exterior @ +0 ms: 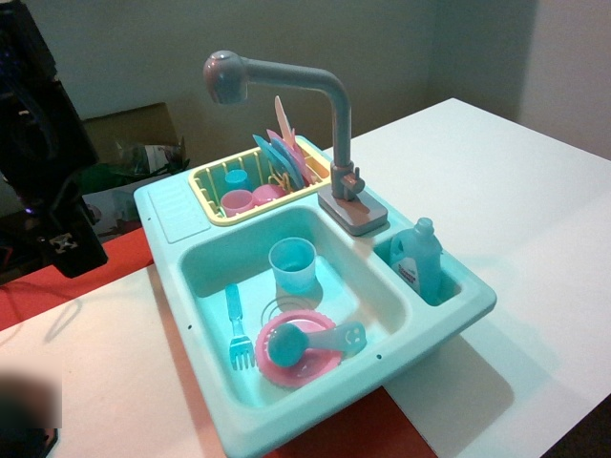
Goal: Move faucet front to left
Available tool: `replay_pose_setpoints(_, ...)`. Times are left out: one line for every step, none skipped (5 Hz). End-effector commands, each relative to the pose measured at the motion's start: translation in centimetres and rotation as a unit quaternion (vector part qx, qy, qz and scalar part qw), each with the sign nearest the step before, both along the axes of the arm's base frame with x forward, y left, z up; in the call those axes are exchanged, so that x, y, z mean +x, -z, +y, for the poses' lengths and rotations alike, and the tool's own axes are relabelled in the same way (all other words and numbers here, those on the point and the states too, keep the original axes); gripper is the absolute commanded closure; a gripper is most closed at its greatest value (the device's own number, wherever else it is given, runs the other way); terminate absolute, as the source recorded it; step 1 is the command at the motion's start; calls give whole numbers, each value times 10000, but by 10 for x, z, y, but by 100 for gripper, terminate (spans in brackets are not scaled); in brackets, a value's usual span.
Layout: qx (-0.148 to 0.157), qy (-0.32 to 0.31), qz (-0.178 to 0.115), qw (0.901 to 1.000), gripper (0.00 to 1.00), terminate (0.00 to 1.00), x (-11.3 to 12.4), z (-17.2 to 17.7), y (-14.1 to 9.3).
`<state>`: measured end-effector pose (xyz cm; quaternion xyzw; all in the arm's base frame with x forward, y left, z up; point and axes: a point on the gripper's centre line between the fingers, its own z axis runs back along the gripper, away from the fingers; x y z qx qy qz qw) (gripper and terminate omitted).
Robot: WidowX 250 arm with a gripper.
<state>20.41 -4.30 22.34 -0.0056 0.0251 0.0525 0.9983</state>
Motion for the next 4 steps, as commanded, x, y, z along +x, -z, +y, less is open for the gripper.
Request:
replay_pose_setpoints(0,0,0,10000,0,0,0,0,0)
replay_pose_setpoints(3,4,1,10000,0,0,4,-2,0)
replay_pose_setpoints(-130,15,26,9999,0,0,23,-9,7)
replay_pose_setpoints(-123,38,51,9999,0,0,48,-15,10)
